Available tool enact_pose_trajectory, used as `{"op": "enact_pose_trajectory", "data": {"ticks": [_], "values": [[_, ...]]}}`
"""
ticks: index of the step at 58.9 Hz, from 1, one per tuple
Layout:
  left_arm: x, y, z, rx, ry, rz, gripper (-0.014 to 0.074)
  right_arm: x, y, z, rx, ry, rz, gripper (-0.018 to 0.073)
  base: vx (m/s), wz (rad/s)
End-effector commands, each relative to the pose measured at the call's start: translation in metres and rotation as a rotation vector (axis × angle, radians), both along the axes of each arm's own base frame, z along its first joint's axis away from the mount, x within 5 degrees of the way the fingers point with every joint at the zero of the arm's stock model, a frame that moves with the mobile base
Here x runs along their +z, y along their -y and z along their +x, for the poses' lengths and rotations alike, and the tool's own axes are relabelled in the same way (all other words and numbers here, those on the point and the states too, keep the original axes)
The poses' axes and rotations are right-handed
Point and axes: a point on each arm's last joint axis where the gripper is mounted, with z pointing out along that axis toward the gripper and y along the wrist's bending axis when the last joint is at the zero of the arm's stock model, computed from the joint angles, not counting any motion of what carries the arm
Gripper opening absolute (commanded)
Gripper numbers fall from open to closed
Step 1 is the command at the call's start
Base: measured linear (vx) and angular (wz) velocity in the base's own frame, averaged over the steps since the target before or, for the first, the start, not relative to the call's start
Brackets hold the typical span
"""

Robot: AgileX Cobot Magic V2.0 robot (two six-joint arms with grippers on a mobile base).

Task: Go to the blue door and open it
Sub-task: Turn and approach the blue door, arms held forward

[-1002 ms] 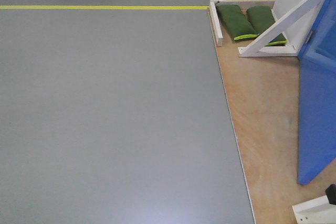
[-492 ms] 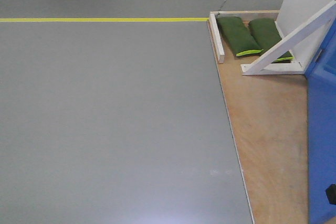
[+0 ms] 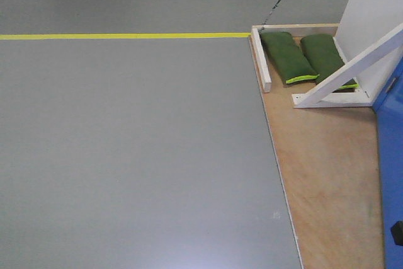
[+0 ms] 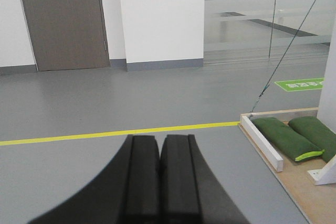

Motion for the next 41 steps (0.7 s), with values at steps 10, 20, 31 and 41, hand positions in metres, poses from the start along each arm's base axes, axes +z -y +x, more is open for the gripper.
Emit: {"op": "enact_pose_trajectory", "data": {"ticks": [10,20,31,41], "values": [[0.0176,0.0004,-0.0028,-0.005,0.124,-0.013,0.0073,0.0075,-0.0003,-0.0001,0.001,0.094,-0.015,-0.0001,0.14,-0.01],[0.0176,0.0004,-0.0028,-0.005,0.124,-0.013,0.0073,0.0075,-0.0003,-0.0001,0.001,0.094,-0.015,-0.0001,0.07,0.00],[0.0176,0.0004,-0.0028,-0.005,0.124,-0.013,0.0073,0.0075,-0.0003,-0.0001,0.001,0.094,-0.015,-0.0001,0.03,0.00],[0.0176,0.0004,-0.0028,-0.005,0.124,-0.013,0.0073,0.0075,-0.0003,-0.0001,0.001,0.094,-0.015,-0.0001,0.00,0.00]]}}
